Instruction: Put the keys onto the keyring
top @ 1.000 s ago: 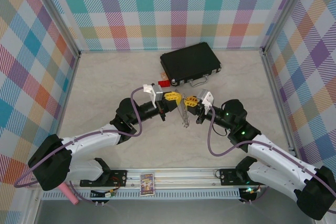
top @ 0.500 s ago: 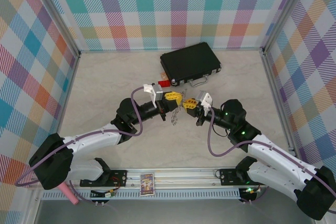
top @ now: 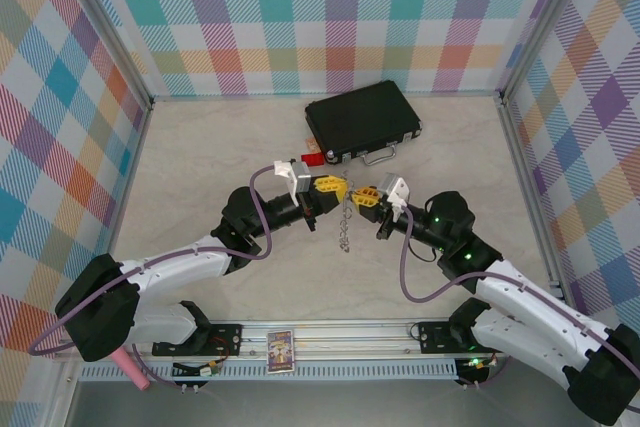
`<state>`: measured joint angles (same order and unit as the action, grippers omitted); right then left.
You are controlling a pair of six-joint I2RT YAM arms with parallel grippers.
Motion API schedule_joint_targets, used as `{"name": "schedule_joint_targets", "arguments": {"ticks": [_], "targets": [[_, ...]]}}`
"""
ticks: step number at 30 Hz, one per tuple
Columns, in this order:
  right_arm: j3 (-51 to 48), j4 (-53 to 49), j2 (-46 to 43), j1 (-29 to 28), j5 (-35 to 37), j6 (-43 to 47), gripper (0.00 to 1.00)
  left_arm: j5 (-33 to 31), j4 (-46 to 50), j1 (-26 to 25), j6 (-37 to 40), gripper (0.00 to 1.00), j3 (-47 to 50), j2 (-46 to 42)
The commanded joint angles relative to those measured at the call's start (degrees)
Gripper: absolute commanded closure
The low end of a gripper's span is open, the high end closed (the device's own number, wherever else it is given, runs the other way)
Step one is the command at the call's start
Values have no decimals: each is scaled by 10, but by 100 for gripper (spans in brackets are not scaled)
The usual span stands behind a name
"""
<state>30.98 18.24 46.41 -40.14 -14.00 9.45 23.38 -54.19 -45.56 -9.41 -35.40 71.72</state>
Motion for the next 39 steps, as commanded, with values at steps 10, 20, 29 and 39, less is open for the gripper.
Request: {"name": "schedule_joint_targets", "arguments": {"ticks": [10,20,29,39], "targets": [[23,-8,3,0,-9,4,99,20,-1,0,20,100,-10,-8],[22,-27,-10,1,8,4,99,-3,18,1,47,100,5,-26],[40,-71,-1,2,-17,4,99,-23,-2,0,50,100,17,-47],[89,-136,38,2,-59,6,98,16,-38,1,33,100,22,-37]]}}
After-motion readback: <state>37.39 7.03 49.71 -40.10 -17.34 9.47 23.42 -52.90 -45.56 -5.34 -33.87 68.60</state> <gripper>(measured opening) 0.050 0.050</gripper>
